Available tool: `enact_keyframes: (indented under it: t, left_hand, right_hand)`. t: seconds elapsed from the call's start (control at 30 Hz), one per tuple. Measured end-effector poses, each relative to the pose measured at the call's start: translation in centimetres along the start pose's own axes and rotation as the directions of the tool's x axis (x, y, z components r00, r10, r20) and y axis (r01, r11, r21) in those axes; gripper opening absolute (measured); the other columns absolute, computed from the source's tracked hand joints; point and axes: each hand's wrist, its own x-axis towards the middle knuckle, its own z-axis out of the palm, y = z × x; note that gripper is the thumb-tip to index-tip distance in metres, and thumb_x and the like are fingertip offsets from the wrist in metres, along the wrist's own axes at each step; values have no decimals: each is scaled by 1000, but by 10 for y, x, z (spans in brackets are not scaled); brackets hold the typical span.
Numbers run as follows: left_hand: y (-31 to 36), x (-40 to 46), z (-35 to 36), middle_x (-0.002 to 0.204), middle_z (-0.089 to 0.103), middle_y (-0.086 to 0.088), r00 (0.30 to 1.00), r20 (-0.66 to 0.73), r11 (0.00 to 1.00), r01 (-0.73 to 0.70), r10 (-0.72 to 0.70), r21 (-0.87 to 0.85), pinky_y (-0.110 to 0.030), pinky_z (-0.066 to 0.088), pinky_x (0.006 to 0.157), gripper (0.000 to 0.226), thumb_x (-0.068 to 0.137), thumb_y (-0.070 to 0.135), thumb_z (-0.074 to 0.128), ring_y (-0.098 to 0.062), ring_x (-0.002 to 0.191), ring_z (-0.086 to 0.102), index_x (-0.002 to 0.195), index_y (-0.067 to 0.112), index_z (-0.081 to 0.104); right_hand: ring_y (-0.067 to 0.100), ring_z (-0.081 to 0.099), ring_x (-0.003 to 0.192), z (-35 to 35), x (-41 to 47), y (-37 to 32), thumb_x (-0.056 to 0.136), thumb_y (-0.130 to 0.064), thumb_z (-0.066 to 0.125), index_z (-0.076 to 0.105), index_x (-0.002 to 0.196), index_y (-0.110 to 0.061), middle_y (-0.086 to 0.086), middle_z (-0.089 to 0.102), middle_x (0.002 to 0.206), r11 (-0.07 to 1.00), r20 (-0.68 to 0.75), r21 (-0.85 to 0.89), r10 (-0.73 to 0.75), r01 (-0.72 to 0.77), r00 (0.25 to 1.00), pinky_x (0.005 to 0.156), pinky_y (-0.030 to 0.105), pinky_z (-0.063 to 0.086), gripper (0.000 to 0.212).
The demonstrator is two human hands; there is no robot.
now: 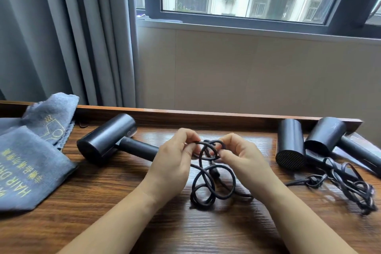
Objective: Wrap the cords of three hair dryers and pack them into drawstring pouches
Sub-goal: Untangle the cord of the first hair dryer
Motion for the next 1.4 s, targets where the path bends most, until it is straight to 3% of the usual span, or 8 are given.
enact_keyframes:
  t: [0.13,0.23,0.37,0.63,0.8,0.97,1.13,1.4]
  left_hand:
    - [8,-4,-2,94,60,14,990,58,989,-134,130,69,-11,41,80,33,92,3,59,-1,89,59,117,24,60]
    - [7,-3,-2,98,57,11,954,143,950,-281,262,137,-22,46,85,32,90,21,68,-9,93,57,122,26,66]
    - [2,-1,-4,89,69,9,946,58,916,-325,320,236,-33,52,76,19,92,31,63,-9,85,64,102,21,76]
    - [9,-1,0,84,74,-4,993,-87,958,48,-75,-281,-24,52,76,6,101,16,48,-17,82,71,101,12,53]
    - [4,-1,-1,76,62,2,996,-90,998,-9,3,-64,-27,53,68,23,100,17,43,-18,64,66,112,24,61]
    - [8,-3,-4,87,65,6,994,30,994,-102,104,-48,-31,54,72,22,101,11,43,-19,74,67,108,22,60]
    - [14,-4,-4,88,68,-3,999,-37,977,-18,10,-213,-46,53,76,16,100,17,38,-25,76,66,101,16,54]
    - [11,-5,-5,78,69,1,999,-51,991,-6,0,-130,-25,49,72,35,88,41,46,-16,77,64,85,7,54]
  right_hand:
    - [19,68,80,1,-1,0,97,2,54,56,99,-13,11,74,83,999,-50,35,-8,10,999,81,37,55,15]
    - [14,66,72,1,-3,0,92,-12,65,59,91,-21,4,73,78,995,-37,-72,-69,66,997,74,35,53,11]
    - [11,65,74,3,-1,0,82,-23,64,60,87,-27,-4,73,80,994,-56,-82,-81,76,995,69,30,53,8]
    - [12,68,88,3,-1,4,88,-9,49,63,110,-31,-3,74,93,979,29,-196,66,-59,997,78,36,58,35]
    - [20,58,73,3,-4,0,96,1,47,60,121,-39,0,63,84,999,83,-20,47,-45,995,56,37,53,49]
    - [3,55,115,2,-5,4,90,1,61,58,110,-41,-17,49,123,906,19,-386,-182,175,983,96,20,44,47]
    - [-1,54,115,-3,0,7,84,-10,76,72,92,-33,-12,48,130,843,-164,-487,-344,227,925,94,10,41,25]
    - [12,52,108,2,-5,-2,86,3,68,59,93,-23,-6,43,121,845,-99,-400,-425,355,900,77,14,45,28]
